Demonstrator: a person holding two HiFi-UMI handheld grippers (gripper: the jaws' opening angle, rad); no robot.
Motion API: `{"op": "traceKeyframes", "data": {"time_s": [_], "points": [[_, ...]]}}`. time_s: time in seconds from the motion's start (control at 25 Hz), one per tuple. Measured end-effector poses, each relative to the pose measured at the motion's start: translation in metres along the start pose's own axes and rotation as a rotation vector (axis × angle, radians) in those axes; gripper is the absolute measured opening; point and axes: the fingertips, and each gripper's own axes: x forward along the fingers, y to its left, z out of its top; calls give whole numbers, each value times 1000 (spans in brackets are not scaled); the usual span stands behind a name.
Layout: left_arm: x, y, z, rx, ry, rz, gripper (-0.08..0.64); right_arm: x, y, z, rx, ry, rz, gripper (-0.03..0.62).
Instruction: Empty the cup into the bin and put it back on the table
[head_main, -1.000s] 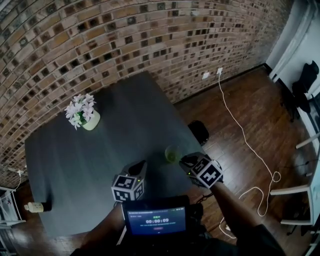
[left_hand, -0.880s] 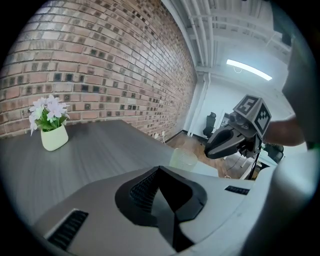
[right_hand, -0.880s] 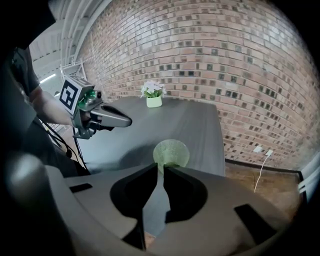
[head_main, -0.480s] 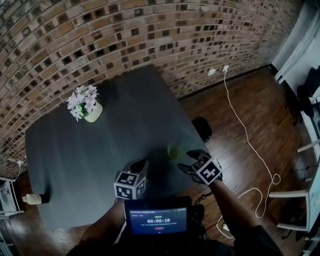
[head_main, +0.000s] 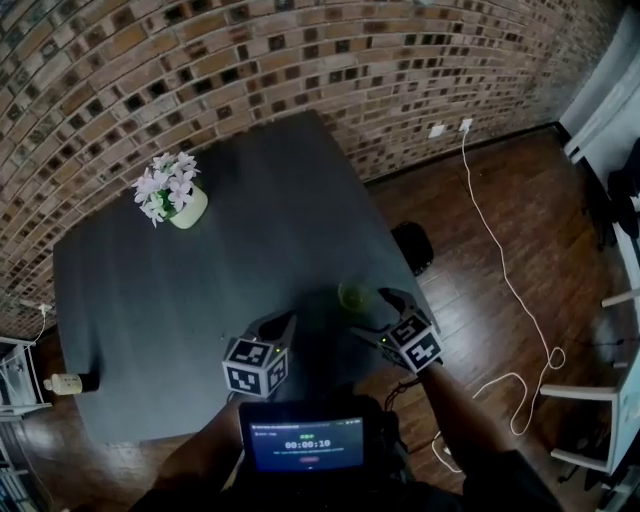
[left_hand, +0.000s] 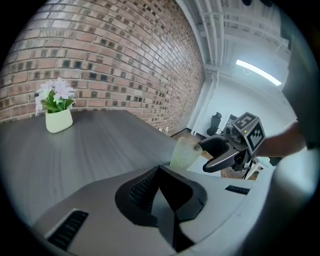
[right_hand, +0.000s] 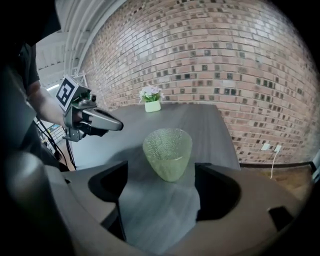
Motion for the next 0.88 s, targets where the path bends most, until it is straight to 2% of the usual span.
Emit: {"op": "traceKeyframes", "data": {"time_s": [0.16,0.4,0.6,0.88], "points": [[1,3,-8,-13,8,14,-6,5,-2,-4,-1,-36,8,430],[3,12,-13,-3,-15,60,-6,8,-4,20,-6,-204,15,430],[7,8,-12,9,-58,64,-6,6,-6,27,-8,-320,16,430],[13,11,-20,8,-82,77,-6,14,-5,34,-17,-408,34,430]]}}
